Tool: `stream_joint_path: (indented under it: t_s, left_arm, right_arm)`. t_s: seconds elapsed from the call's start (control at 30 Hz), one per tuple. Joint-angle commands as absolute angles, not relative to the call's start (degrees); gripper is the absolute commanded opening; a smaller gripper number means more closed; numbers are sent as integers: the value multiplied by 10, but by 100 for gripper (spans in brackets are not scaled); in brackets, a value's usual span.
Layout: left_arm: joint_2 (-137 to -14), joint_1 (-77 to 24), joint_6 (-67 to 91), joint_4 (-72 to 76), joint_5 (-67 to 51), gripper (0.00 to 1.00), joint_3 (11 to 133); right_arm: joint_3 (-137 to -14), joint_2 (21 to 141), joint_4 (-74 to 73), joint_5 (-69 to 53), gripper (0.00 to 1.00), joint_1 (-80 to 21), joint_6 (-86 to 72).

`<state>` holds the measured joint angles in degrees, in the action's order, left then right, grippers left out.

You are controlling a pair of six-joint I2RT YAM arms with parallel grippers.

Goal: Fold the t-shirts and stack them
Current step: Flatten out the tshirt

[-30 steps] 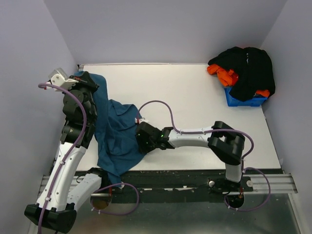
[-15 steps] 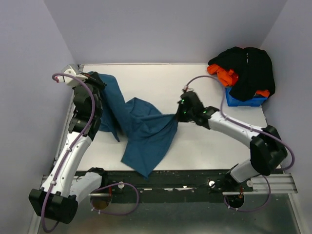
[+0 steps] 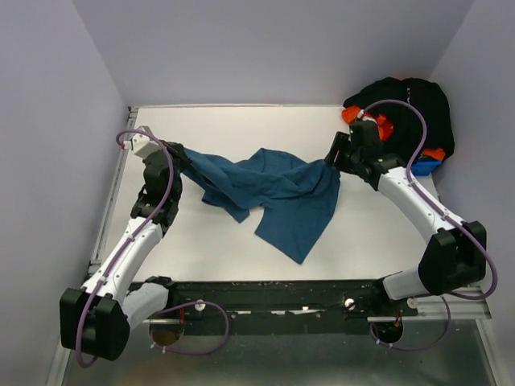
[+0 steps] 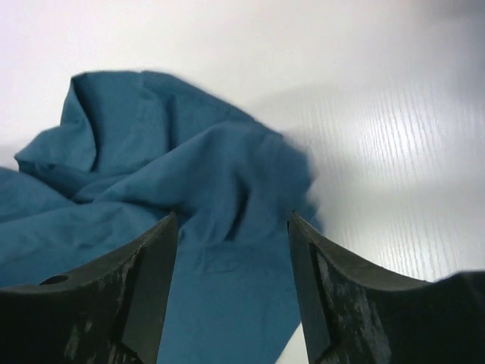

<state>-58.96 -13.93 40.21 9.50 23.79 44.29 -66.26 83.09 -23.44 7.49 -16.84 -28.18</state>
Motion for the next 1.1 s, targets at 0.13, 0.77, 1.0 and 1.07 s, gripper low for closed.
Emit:
stream_joint_path:
  t_s: [0.13,0.77,1.0,1.07]
  left_arm:
    - [-563,-144,408,146,209,0,391]
    - [-539,-149,409,148,205,0,371]
    - [-537,-151,409,150,204,0,368]
    - [-538,-152,409,151,204,0,368]
  right_arm:
    - [-549,740,-272,99,68,-316,-257]
    - [-381,773,-270,118,63,-576,-481]
    - [-369,797,-293,141,50,-579,-517]
    - [-375,789,-310,162,33,-579,-518]
